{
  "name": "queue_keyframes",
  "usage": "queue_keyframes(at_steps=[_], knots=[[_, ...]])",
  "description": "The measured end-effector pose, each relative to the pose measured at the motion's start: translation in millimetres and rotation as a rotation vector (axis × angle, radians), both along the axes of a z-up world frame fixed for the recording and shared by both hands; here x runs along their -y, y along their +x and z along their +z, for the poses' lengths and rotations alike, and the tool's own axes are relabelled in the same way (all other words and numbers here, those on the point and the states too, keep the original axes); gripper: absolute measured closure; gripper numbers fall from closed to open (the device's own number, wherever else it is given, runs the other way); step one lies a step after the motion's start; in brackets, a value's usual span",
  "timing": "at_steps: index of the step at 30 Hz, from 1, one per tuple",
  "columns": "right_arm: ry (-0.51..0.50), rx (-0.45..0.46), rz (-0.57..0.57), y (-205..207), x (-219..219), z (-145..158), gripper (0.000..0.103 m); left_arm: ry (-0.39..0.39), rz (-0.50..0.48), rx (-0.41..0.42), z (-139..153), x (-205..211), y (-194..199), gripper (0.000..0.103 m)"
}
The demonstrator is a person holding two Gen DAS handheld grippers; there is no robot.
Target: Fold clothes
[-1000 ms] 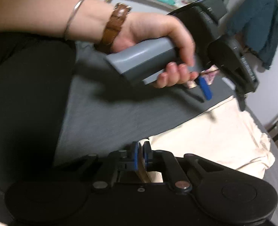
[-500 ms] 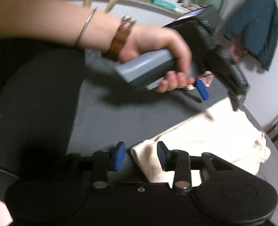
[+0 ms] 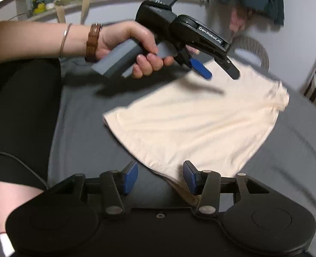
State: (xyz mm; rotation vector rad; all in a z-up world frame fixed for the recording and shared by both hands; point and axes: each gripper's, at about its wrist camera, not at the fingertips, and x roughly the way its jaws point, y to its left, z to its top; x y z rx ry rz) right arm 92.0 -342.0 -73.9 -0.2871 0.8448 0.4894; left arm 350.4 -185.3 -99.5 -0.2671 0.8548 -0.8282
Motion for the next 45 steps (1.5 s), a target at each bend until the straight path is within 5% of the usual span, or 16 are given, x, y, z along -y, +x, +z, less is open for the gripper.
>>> queue_keyframes(at_steps=[7,16,24,27,32,38,41,45], knots=[[-0.014,-0.012,0.04,-11.5,-10.0,0.4,0.056,0.027,0.006,0.077,-3.1,3.8,16.1,0.024],[-0.207,0.167,0.231,-23.1,-93.7,4.8,0.054,0.061,0.012,0.139,8.1,4.6,13.6,0.023],[-0.108,0.066,0.149,3.3,-107.7,-5.0,0.049,0.128,-0.014,0.199,1.8,14.6,20.1,0.024],[-0.066,0.035,0.102,10.2,-107.2,-5.5,0.049,0.104,0.009,0.186,3.5,13.5,25.2,0.023],[-0.062,0.11,0.1,-7.8,-102.9,9.2,0.048,0.027,0.059,0.178,20.1,-3.1,23.7,0.024],[-0.289,0.225,0.246,-31.6,-110.7,0.2,0.052,0.089,0.047,0.377,76.2,-21.5,-19.5,0.023],[-0.315,0.236,0.251,-31.9,-114.9,-4.1,0.074,0.194,0.053,0.5,99.6,-27.5,-50.1,0.023],[-0.286,0.227,0.214,-26.4,-116.2,-6.0,0.088,0.245,0.045,0.653,120.4,-44.5,-96.0,0.023]])
